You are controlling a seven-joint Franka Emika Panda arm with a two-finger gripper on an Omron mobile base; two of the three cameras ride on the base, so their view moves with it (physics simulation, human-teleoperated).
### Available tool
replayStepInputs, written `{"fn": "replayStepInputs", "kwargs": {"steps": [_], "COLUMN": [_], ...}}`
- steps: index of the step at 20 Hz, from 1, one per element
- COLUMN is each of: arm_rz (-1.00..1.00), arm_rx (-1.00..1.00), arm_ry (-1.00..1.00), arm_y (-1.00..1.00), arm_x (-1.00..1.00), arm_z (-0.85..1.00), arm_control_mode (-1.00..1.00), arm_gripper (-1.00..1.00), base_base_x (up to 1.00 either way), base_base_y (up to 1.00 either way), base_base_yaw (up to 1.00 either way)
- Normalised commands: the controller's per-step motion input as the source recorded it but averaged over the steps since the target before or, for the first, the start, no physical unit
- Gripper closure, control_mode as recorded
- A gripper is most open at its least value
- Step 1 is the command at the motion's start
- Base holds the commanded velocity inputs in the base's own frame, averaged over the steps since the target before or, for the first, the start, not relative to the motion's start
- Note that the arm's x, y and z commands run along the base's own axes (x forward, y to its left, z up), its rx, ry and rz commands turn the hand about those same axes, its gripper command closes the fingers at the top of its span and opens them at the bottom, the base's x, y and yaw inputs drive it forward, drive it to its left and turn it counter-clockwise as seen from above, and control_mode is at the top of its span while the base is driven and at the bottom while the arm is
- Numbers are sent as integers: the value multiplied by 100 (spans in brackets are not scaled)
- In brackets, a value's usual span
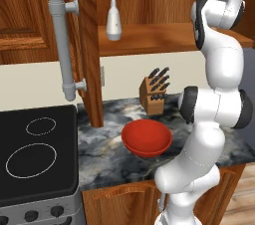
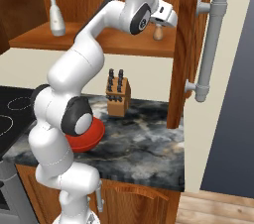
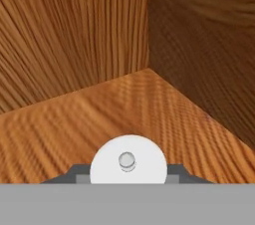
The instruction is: Retrieve the bottle and the shaker from the cabinet and place them next to the mixing bowl on the counter. Then add garlic from the fridge to the mixing bowl.
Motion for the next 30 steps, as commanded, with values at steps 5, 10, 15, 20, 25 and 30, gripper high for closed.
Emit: {"fn": "replayStepInputs", "kwargs": {"steps": [5,10,15,20,25,30], "arm_rz": [0,0,-5,-4,-2,0], "arm_rx": [0,0,2,1,0,0], "arm_ry": [0,0,-13,-11,0,0], "arm_y": [0,-1,-5,22,64,44], "arm_x": [0,-1,-49,-93,-94,-89], "arm_z": [0,0,0,-17,-33,-25], "arm_control_mode": [-100,-100,-100,-100,-100,-100], "arm_gripper": [100,100,100,100,100,100], "base_base_x": [0,0,0,0,0,0], "base_base_y": [0,0,0,0,0,0], "base_base_yaw": [0,0,0,0,0,0]}}
